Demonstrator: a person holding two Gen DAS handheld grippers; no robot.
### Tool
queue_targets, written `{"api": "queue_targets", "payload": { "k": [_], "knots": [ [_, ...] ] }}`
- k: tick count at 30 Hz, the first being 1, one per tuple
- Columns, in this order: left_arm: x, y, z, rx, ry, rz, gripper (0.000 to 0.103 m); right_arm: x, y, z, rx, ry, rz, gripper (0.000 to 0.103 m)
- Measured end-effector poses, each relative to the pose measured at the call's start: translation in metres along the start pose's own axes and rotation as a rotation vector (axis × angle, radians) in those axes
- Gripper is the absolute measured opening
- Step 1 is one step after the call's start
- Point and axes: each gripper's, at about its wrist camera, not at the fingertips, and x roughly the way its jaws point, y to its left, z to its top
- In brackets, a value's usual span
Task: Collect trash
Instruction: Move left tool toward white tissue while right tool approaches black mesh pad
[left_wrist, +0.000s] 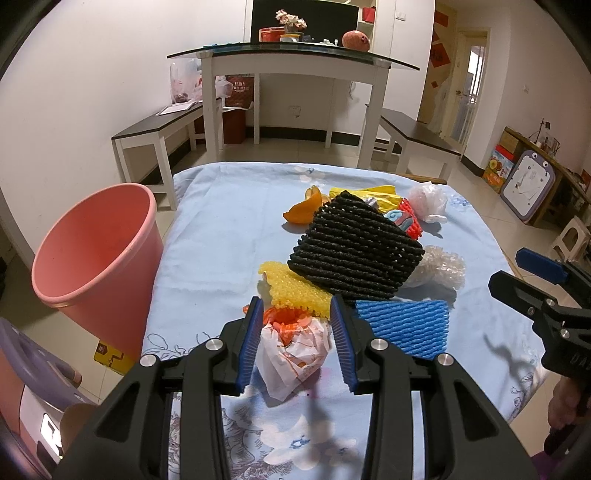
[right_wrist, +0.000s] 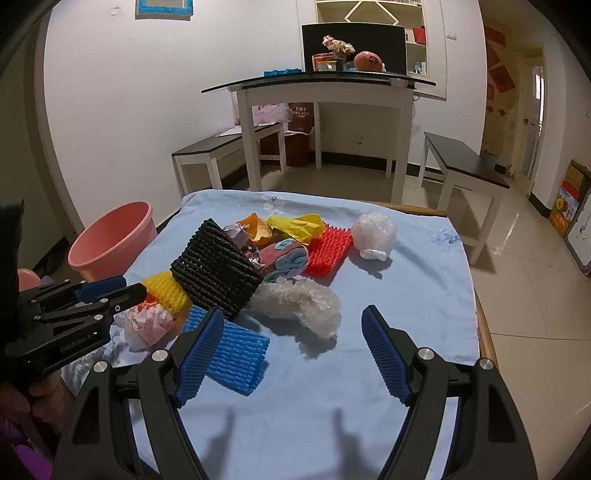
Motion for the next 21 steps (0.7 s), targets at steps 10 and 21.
{"api": "queue_targets", "payload": {
  "k": [10, 21],
  "knots": [
    [0.0005, -0.0004, -0.0008, -0.001, 0.012, 0.001, 0.038, 0.0021, -0.0009, -0.0025, 0.0, 0.019, 0.02, 0.073],
    [0.0022, 0.0082, -0.0036, -0.04, 0.033, -0.069, 0.038, 0.007, -0.0018, -0.0072, -0.008, 0.054, 0.042, 0.073]
  ]
}}
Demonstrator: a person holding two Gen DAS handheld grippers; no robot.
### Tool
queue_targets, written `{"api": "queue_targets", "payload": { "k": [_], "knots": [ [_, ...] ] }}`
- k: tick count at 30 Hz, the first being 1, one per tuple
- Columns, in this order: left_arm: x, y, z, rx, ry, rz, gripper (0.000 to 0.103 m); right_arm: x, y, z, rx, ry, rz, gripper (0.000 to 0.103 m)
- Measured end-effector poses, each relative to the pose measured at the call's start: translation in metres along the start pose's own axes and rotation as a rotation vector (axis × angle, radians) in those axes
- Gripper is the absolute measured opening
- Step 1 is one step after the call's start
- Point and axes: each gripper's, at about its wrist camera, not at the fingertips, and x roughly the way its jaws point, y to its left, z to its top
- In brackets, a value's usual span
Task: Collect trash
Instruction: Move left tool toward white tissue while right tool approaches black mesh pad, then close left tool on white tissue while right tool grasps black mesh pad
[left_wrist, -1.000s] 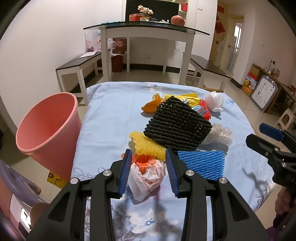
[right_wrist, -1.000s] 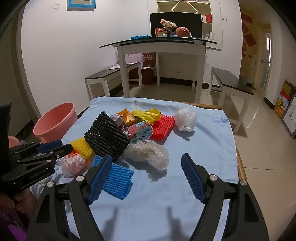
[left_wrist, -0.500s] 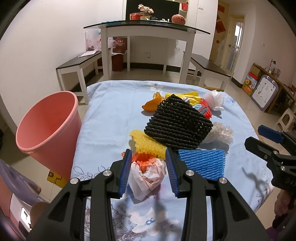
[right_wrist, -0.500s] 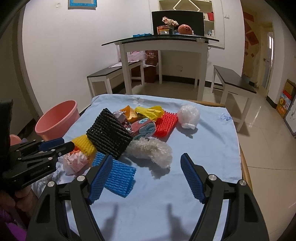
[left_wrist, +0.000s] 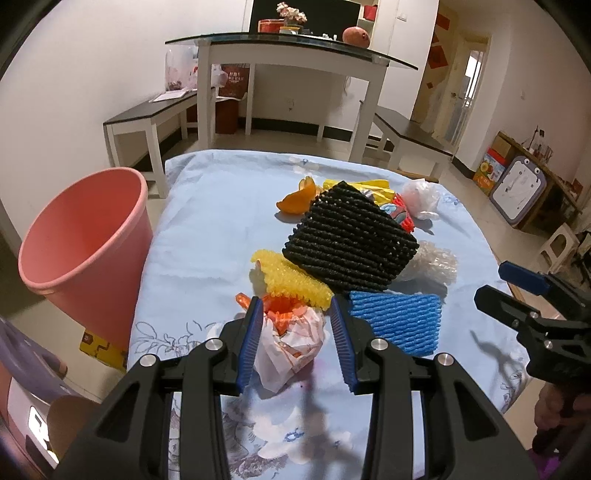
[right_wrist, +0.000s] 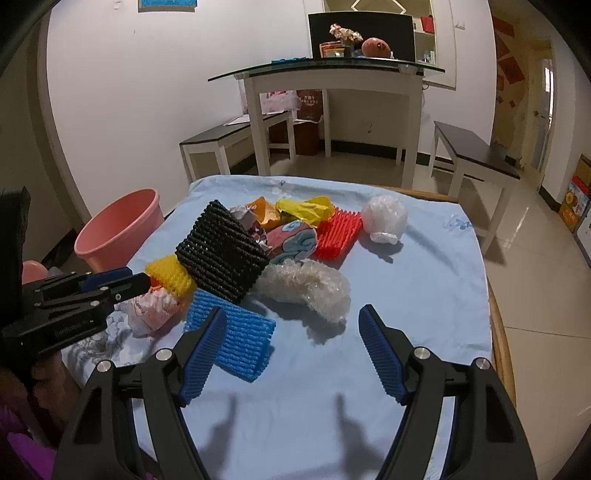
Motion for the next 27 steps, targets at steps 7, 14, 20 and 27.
{"api": "queue_targets", "payload": {
  "k": [7, 14, 20, 27],
  "knots": [
    [0.001, 0.014, -0.003, -0.015, 0.036, -0.017, 0.038, 0.006, -0.003, -0.003, -0.001, 0.032, 0.03, 0.073],
    [0.007, 0.032, -0.007, -0.065, 0.07, -0.024, 0.038, 0.013, -0.006, -0.002, 0.008, 0.05, 0.056, 0.073],
    [0.009, 0.028, -0.012, -0.048, 0.099, -0.053, 0.038, 0.018, -0.006, 0.002, 0.005, 0.048, 0.072, 0.073],
    [0.018, 0.027, -0.012, -0.038, 0.114, -0.076, 0.038, 0.029, -0.004, 0.012, 0.007, 0.058, 0.103, 0.073]
  ]
}}
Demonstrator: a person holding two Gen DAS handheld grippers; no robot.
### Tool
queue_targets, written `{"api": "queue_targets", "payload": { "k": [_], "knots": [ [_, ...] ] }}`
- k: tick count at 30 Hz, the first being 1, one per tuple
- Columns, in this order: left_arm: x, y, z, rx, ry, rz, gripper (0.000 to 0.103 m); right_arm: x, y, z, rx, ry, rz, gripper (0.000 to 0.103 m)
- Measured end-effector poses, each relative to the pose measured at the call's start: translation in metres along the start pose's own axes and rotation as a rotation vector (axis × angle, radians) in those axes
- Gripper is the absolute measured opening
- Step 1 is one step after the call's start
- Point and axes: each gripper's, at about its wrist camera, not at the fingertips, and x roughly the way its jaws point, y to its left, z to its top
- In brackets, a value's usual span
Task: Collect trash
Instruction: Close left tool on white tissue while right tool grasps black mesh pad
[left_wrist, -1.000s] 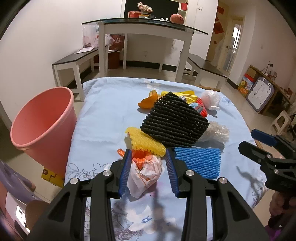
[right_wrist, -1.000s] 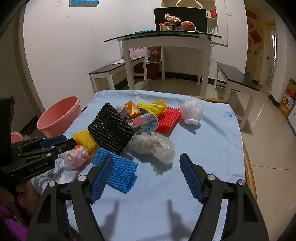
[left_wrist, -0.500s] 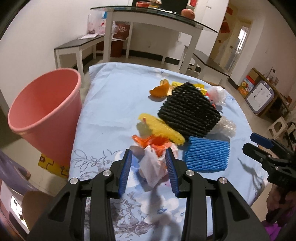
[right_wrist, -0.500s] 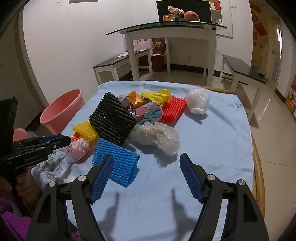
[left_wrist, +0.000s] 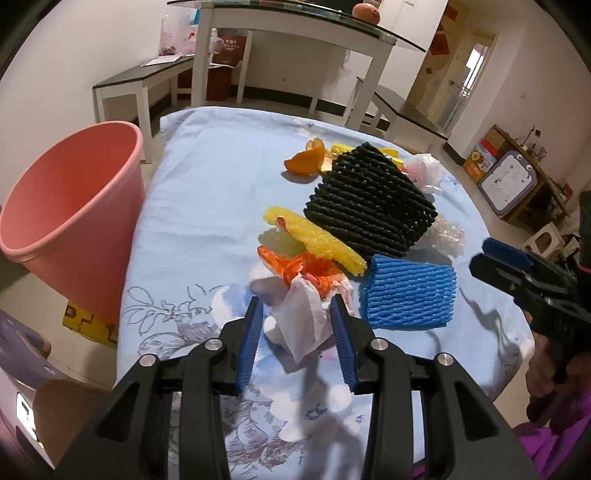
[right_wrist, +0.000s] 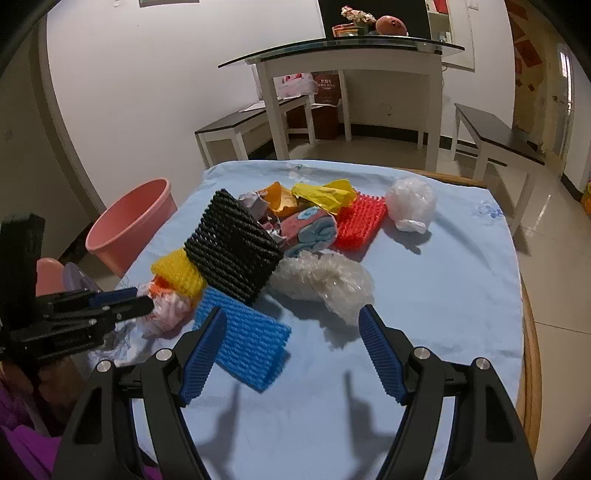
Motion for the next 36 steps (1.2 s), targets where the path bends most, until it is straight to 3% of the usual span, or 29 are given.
{"api": "queue_targets", "payload": {
  "k": [2, 3, 6, 12, 17, 20, 22, 24, 36],
  "knots": [
    [-0.001, -0.001, -0.001, 0.009, -0.006, 0.0, 0.037, 0.002, 0.0, 0.006, -0.005, -0.004, 0.01, 0.073],
    [-0.001, -0.001, -0.001, 0.013, -0.008, -0.004, 0.026, 0.004, 0.001, 0.008, -0.006, -0.007, 0.015, 0.073],
    [-0.004, -0.003, -0.001, 0.032, -0.015, -0.008, 0.018, 0.008, 0.003, 0.017, -0.013, -0.016, 0.03, 0.073],
    [-0.009, -0.005, -0.002, 0.057, -0.027, -0.013, 0.015, 0.025, 0.011, 0.034, -0.034, -0.003, 0.073, 0.062],
    [-0.015, -0.004, -0.001, 0.076, -0.034, -0.016, 0.015, 0.05, 0.022, 0.039, -0.078, 0.037, 0.058, 0.054],
    [-0.02, -0.001, -0.002, 0.076, -0.042, -0.014, 0.015, 0.062, 0.023, 0.038, -0.068, 0.082, 0.072, 0.038],
    [-0.024, 0.001, -0.003, 0.074, -0.048, -0.013, 0.015, 0.064, 0.022, 0.038, -0.063, 0.097, 0.087, 0.017],
    [-0.027, 0.004, -0.003, 0.072, -0.055, -0.009, 0.015, 0.06, 0.021, 0.038, -0.053, 0.092, 0.108, 0.012],
    [-0.064, 0.027, 0.008, 0.013, -0.185, -0.014, 0.015, 0.005, 0.047, 0.08, -0.078, -0.081, 0.173, 0.01]
  ]
}}
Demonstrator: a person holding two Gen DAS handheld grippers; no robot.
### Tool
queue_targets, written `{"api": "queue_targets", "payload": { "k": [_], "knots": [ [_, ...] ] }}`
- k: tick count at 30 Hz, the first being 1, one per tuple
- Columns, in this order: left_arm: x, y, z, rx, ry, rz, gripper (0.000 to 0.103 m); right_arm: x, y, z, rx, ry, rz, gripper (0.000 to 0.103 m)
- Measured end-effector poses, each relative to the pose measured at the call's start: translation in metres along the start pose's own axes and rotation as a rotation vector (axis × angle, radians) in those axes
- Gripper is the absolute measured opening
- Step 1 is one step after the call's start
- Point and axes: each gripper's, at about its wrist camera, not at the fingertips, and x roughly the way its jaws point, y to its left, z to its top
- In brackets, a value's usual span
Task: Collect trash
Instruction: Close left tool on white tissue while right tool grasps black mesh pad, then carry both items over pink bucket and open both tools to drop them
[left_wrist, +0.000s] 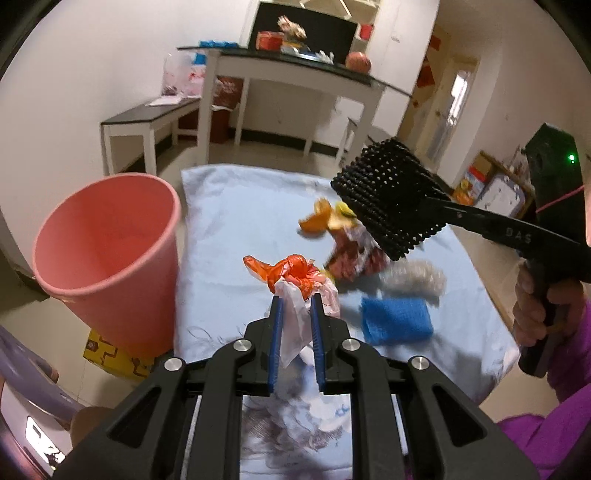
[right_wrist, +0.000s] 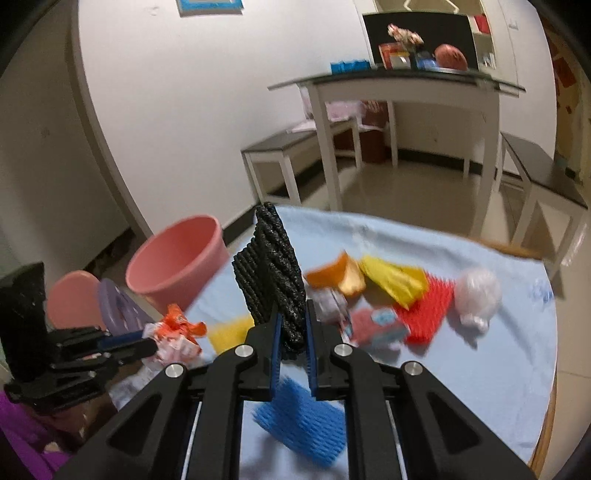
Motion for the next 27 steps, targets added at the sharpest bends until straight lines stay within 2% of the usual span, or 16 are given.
{"api": "queue_targets", "payload": {
  "k": [6, 12, 19, 27],
  "knots": [
    [-0.02, 0.034, 0.019, -0.068, -0.102, 0.108, 0.015, 0.031, 0.037, 0.031, -0.032, 0.003, 0.069, 0.01],
    [-0.028, 0.078, 0.032, -0.131, -0.144, 0.23, 0.015, 0.075, 0.077, 0.055, -0.063, 0.023, 0.123, 0.01],
    [-0.019, 0.119, 0.033, -0.177, -0.125, 0.315, 0.015, 0.138, 0.122, 0.068, -0.092, 0.08, 0.16, 0.011],
    [-0.003, 0.154, 0.029, -0.235, -0.086, 0.343, 0.019, 0.194, 0.15, 0.066, -0.11, 0.14, 0.163, 0.012]
  ]
}}
